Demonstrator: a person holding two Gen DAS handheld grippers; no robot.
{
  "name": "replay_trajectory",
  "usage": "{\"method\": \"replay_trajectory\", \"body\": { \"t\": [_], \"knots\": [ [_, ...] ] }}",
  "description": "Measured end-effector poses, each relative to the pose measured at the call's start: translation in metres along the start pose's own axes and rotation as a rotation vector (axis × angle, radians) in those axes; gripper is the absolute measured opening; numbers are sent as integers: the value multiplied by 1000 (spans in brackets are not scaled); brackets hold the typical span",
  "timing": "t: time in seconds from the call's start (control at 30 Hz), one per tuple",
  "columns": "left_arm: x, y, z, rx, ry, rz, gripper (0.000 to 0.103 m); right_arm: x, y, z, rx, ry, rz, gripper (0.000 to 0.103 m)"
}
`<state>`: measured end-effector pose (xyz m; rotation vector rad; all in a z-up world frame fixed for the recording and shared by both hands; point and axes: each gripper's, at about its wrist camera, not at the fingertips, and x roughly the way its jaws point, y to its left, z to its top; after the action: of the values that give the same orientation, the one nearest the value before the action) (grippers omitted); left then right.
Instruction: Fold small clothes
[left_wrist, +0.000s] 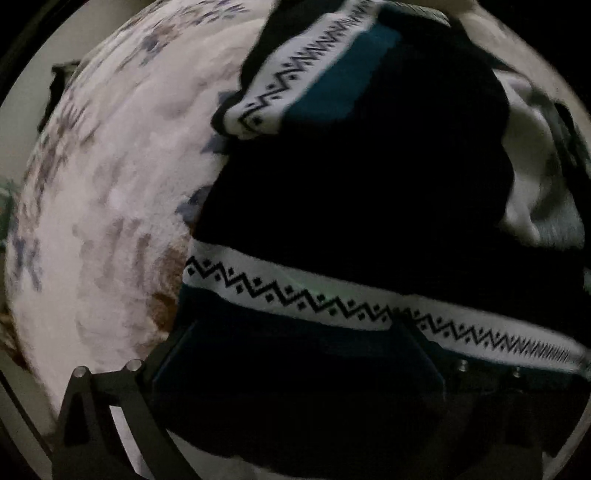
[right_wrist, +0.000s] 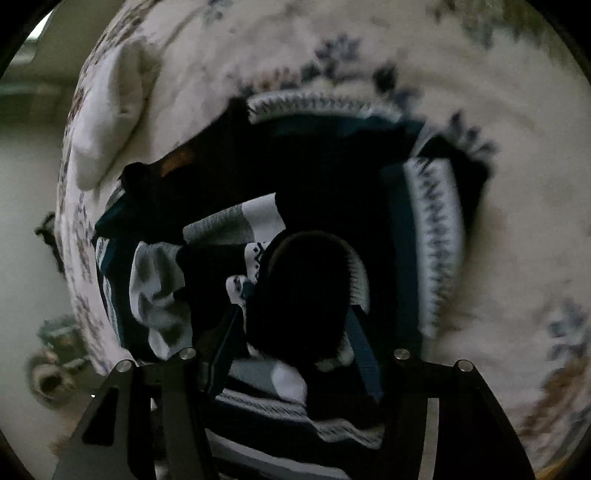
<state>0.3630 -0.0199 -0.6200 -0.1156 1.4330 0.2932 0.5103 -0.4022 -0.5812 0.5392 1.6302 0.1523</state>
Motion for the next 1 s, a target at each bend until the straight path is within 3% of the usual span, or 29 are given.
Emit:
{"method": "replay_trajectory", "body": {
  "t": [0.03,0.07,0.13,0.23,0.3,0.4,0.53,0.57,0.63,0.7,0.83,0.9,1.0],
  "knots": [
    [0,3,-1,-14,-11,-11,103,8,0,1,21,-8,19,20],
    [1,4,0,-16,0,-12,103,12,4,0,28,-28,46,6],
    [-1,8,3,-6,22,-16,103,1,20,-4,5,-79,69,6],
    [-5,16,8,-6,48,-43,103,-66,55,-22,-75,-240,179,6],
    [-15,21,9,-6,54,-61,103,-104,59,-32,-96,-321,189,6],
    [-36,23,16,-25,34,-80,103,-110,36,-33,-64,-308,111,6],
    [-76,30,31,-36,-52,-77,103,-51,-13,-24,-5,-101,-33,11],
    [-86,30,39,-33,-84,-78,103,-40,-21,-23,3,-62,-105,11],
    [-101,28,56,-23,-137,-72,103,-40,-27,-26,1,-83,-204,11],
    [-103,18,80,-4,-182,-69,103,-60,-24,-33,25,-182,-231,15],
    [-85,-16,122,59,-212,-40,103,-87,4,-49,29,-323,-99,45],
    [-61,-30,131,107,-186,-3,103,-70,26,-42,-8,-273,29,50],
    [-23,-38,140,151,-117,43,103,-15,38,-24,-6,-99,235,50]
  ]
}}
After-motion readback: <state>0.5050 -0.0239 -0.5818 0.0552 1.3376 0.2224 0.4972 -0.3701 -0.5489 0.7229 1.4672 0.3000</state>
